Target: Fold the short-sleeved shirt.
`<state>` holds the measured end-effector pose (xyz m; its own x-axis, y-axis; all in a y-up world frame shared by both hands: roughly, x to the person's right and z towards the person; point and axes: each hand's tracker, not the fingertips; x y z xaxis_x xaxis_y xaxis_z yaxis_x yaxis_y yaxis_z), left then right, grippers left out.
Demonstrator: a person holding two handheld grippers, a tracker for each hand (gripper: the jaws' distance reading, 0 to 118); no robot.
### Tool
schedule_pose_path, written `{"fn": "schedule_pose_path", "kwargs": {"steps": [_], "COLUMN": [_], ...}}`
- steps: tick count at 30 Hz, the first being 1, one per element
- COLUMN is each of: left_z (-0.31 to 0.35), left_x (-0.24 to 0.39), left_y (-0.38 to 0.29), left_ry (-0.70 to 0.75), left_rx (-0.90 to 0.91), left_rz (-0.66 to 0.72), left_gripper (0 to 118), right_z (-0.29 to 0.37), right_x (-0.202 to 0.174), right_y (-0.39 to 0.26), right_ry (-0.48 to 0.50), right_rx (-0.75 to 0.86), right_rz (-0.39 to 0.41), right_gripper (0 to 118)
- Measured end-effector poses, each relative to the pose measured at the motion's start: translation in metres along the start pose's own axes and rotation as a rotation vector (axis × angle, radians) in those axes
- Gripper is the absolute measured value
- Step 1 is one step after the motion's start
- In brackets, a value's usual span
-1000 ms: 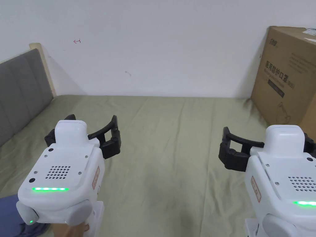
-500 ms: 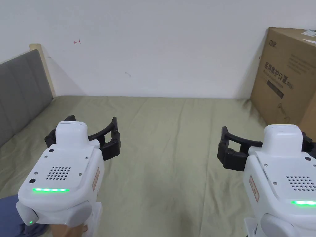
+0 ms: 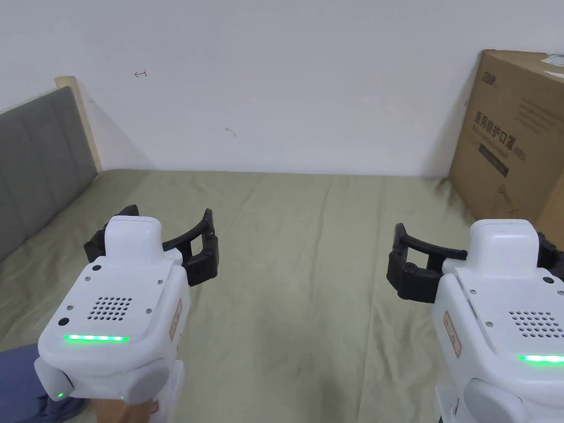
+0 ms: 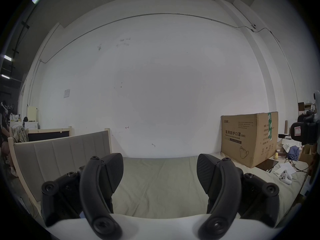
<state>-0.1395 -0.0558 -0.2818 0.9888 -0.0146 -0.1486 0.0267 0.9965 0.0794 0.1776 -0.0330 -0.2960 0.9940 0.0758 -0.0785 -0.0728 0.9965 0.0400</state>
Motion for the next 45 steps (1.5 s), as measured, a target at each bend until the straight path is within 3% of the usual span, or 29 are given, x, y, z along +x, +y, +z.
{"fn": "schedule_pose_path", "kwargs": {"steps": [45], "left_z": [0.0076], "left_x": [-0.0052], "left_y": [0.0005], "left_ry": [0.0], "left_rx": [0.014], "left_rz": [-0.006], "left_gripper": [89], "right_z": [0.0002], "right_x": [-0.0028], "right_y": [0.0017], "right_ry": [0.008], "right_rx": [0.001], "right_rz": [0.007], "right_gripper": [118]}}
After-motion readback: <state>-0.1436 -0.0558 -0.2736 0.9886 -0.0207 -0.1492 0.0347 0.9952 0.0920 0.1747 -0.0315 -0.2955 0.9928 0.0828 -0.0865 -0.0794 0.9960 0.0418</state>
